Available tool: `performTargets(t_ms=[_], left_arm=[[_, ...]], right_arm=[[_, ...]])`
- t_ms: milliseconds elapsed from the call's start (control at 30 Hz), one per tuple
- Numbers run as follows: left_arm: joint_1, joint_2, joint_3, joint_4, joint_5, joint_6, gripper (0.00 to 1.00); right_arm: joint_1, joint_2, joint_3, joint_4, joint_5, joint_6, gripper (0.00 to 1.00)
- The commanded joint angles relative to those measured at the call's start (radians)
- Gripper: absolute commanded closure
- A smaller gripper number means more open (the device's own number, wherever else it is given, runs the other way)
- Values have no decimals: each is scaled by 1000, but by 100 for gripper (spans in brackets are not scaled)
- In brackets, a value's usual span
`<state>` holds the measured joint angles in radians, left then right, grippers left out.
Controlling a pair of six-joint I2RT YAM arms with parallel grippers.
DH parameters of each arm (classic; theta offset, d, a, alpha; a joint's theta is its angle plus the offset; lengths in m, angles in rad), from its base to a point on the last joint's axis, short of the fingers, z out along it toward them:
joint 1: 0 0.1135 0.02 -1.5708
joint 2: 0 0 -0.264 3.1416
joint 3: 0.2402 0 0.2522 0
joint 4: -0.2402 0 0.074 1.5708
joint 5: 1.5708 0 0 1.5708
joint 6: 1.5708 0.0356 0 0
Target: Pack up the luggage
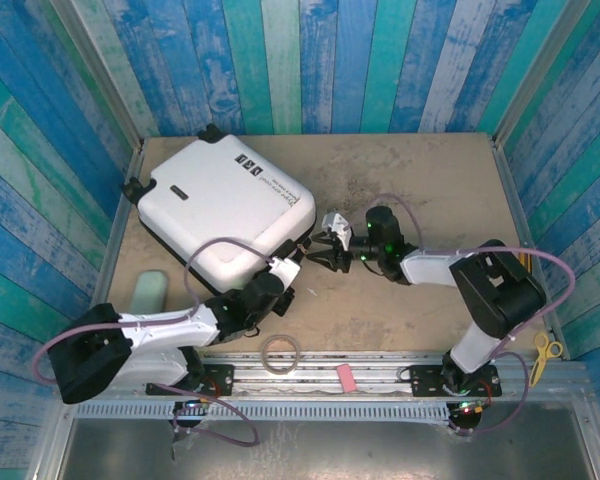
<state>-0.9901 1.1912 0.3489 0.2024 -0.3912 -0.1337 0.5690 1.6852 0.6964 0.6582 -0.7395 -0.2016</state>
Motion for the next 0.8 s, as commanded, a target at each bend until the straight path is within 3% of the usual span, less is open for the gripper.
performTargets(t_ms=[0,67,267,433,533,667,767], left_arm=[[-2,100,29,-20,146,-122,100],[-3,136,61,-65,135,-140,99],[-2,234,147,-184,107,-184,66],[-2,280,173,-221,71,-216,52],[-3,301,189,-244,54,-231,53],[-2,329,193,-245,44,-248,74],[-3,350,188,-245,43,-273,71]], right_arm=[[3,33,45,-40,-11,-31,45],[3,34,49,-52,-5,-41,45],[-4,39,39,-66,0,-56,45],[-25,40,40,-67,-8,-44,44],[-41,33,44,-79,-14,-41,44],[-59,30,46,-91,-8,-37,45],[-79,27,44,-91,-8,-21,45]])
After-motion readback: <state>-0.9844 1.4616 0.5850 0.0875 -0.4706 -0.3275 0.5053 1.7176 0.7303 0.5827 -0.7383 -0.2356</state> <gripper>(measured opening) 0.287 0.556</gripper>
